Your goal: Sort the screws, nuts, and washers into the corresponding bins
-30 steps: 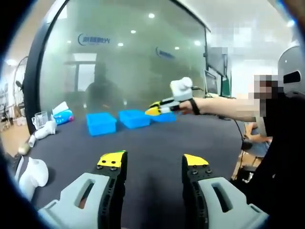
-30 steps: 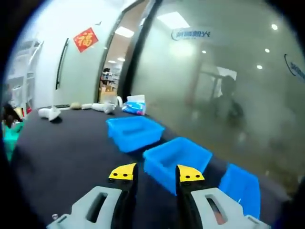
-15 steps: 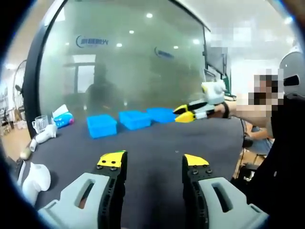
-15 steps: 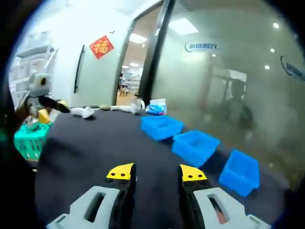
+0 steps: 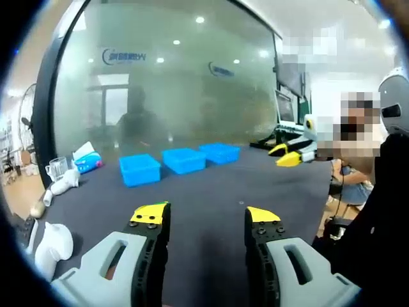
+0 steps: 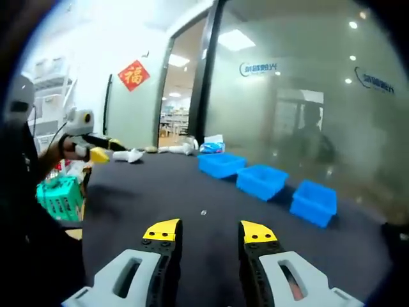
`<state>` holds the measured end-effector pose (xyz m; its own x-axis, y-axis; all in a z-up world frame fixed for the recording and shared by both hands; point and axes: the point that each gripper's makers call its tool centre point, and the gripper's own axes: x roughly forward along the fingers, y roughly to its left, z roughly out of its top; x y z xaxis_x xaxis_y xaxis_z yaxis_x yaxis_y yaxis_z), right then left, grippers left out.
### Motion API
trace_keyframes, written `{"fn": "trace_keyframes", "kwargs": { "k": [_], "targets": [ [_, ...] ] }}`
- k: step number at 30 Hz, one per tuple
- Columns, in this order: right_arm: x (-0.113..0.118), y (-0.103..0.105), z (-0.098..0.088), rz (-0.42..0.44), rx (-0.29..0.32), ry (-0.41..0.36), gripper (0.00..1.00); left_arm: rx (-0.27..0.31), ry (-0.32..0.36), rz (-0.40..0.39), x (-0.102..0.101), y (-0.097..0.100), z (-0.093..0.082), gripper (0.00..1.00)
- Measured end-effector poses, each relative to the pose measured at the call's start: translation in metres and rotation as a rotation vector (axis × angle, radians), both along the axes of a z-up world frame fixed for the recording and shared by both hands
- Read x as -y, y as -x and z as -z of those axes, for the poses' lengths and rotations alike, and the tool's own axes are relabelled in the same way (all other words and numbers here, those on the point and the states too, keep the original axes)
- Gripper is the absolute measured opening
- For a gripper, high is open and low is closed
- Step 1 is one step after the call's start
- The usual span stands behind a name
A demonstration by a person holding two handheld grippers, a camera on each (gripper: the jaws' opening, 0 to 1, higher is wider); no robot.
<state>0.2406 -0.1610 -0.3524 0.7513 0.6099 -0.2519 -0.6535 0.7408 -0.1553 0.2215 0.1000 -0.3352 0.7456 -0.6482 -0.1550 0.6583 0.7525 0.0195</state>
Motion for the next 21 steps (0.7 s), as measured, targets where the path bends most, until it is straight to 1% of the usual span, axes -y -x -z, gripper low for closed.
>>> {"fn": "trace_keyframes", "kwargs": {
  "k": [5, 9, 14, 19, 21],
  "targets": [
    [0.006, 0.016, 0.008, 0.003, -0.017, 0.009, 0.32, -0.001, -0.006, -0.002, -0.002, -0.003, 0.0, 0.44],
    [0.006, 0.018, 0.005, -0.007, -0.02, 0.021, 0.32, -0.001, -0.011, 0.002, -0.001, -0.003, 0.0, 0.44],
    [0.003, 0.016, 0.004, -0.042, -0.063, 0.073, 0.31, -0.009, -0.011, -0.012, -0.005, -0.004, 0.003, 0.44],
    [-0.007, 0.016, 0.003, -0.111, -0.073, 0.155, 0.31, -0.012, -0.011, -0.019, -0.008, -0.003, 0.004, 0.44],
    [-0.012, 0.016, 0.003, -0.133, -0.077, 0.174, 0.31, -0.015, -0.014, -0.014, -0.007, -0.003, 0.005, 0.44]
  ]
}}
